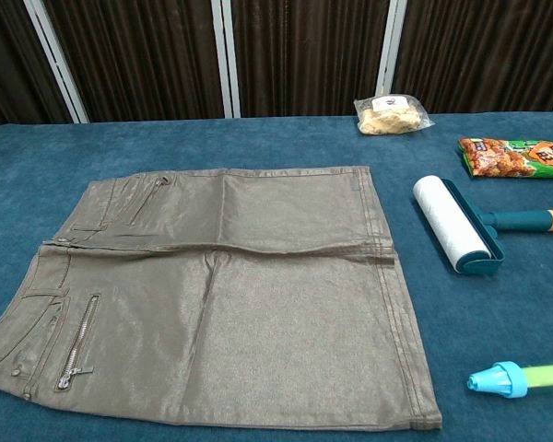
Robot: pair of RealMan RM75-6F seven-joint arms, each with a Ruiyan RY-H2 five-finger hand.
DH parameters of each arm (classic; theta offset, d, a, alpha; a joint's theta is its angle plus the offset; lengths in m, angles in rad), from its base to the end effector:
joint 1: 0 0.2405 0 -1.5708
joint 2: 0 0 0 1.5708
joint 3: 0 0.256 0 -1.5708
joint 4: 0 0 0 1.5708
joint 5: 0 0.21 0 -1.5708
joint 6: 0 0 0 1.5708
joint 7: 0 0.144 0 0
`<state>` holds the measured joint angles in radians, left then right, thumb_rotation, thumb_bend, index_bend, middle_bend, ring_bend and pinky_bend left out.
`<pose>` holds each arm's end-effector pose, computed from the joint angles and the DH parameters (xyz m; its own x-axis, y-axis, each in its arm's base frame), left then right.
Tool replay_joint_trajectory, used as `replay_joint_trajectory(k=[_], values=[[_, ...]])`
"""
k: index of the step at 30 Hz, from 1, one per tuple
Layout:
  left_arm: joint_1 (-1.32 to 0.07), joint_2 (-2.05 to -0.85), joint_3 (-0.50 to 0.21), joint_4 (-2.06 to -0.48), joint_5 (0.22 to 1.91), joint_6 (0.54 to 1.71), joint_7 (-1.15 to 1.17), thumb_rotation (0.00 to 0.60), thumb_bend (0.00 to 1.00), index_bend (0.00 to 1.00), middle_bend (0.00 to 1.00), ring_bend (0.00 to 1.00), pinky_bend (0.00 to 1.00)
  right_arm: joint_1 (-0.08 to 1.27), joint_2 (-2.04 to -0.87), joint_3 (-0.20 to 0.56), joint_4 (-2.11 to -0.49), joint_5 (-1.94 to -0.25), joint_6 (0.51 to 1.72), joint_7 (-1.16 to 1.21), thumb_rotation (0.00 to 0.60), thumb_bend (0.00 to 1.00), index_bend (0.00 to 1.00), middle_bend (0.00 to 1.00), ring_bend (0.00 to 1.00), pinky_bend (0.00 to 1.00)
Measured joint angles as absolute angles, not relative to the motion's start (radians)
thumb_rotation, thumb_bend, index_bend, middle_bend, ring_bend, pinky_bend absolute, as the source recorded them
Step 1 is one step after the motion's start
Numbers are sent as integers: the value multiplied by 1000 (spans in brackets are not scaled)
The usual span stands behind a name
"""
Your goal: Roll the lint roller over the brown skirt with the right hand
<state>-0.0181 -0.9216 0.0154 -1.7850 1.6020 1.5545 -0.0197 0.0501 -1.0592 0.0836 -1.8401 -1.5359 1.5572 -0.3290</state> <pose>-0.2881 0.1459 0.1991 0.4042 0.0246 0.9144 0.9142 -0.0439 -0.4029 -0.2643 -0.1740 0.1724 0.5357 0.0862 0.8400 -0.8427 -0.0087 0.5383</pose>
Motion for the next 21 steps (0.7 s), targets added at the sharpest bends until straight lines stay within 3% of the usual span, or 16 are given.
replay_joint_trajectory(k=[7, 14, 18, 21], values=[[-16, -924, 16, -1783, 1600, 1556, -14, 600, 0, 0, 0, 0, 0, 57, -1058, 81, -1838, -1527, 1533, -325, 600, 0, 0, 0, 0, 0], [-23, -937, 5, -1780, 1583, 1549, 2, 600, 0, 0, 0, 0, 0, 139, -1056, 110, -1776, -1474, 1391, -295, 600, 0, 0, 0, 0, 0], [-33, -947, -3, -1776, 1564, 1530, 15, 600, 0, 0, 0, 0, 0, 227, -1068, 137, -1686, -1422, 1237, -278, 600, 8, 9, 116, 36, 56], [-40, -955, -8, -1772, 1545, 1514, 24, 600, 0, 0, 0, 0, 0, 310, -1091, 159, -1593, -1380, 1101, -264, 600, 155, 37, 192, 123, 171]])
